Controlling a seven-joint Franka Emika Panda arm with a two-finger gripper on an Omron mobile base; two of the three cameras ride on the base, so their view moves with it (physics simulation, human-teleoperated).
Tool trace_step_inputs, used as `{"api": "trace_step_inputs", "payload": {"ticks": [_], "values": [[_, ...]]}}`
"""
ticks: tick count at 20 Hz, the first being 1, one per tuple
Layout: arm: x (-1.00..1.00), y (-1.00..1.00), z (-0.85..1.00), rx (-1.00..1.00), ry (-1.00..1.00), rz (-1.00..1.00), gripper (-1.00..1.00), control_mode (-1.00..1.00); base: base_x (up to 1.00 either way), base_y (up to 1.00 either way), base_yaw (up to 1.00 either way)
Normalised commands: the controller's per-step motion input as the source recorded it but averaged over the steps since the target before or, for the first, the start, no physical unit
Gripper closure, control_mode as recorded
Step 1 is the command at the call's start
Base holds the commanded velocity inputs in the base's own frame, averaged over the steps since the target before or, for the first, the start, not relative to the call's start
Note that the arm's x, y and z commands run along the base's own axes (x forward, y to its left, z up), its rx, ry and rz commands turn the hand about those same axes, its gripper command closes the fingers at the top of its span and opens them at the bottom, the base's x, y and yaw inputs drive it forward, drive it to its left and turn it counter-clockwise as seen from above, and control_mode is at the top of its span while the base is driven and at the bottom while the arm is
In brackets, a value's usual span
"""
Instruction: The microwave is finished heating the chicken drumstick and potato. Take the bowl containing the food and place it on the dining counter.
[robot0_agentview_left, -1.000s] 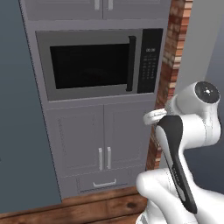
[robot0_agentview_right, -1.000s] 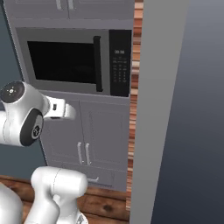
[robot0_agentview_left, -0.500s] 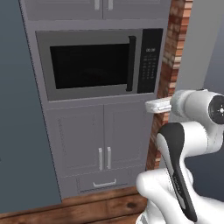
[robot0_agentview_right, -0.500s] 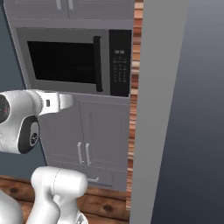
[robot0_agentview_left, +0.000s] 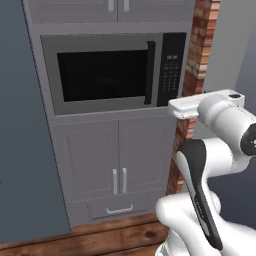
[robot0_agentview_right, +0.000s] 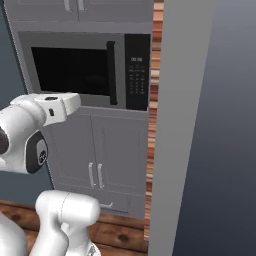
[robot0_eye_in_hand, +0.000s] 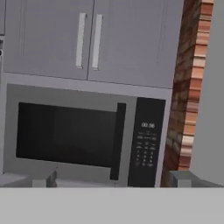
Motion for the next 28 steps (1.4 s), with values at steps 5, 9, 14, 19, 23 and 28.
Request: {"api": "trace_step_inputs", "payload": {"ticks": [5,9,14,19,23,28], "values": [[0.57,0.00,0.00,0.00,-0.04,0.00,-1.00,-1.00,0.00,0.00,0.00],[0.74,-0.01,0.00,0.00,0.00,0.00,-1.00,-1.00,0.00,0.00,0.00],[0.77,-0.03,0.00,0.00,0.00,0.00,-1.00,-1.00,0.00,0.00,0.00],[0.64,-0.21,0.00,0.04,0.00,0.00,-1.00,-1.00,0.00,0.00,0.00],[0.63,-0.22,0.00,0.10,0.00,0.00,-1.00,-1.00,0.00,0.00,0.00],[0.64,-0.04,0.00,0.06,0.00,0.00,-1.00,-1.00,0.00,0.00,0.00]]}}
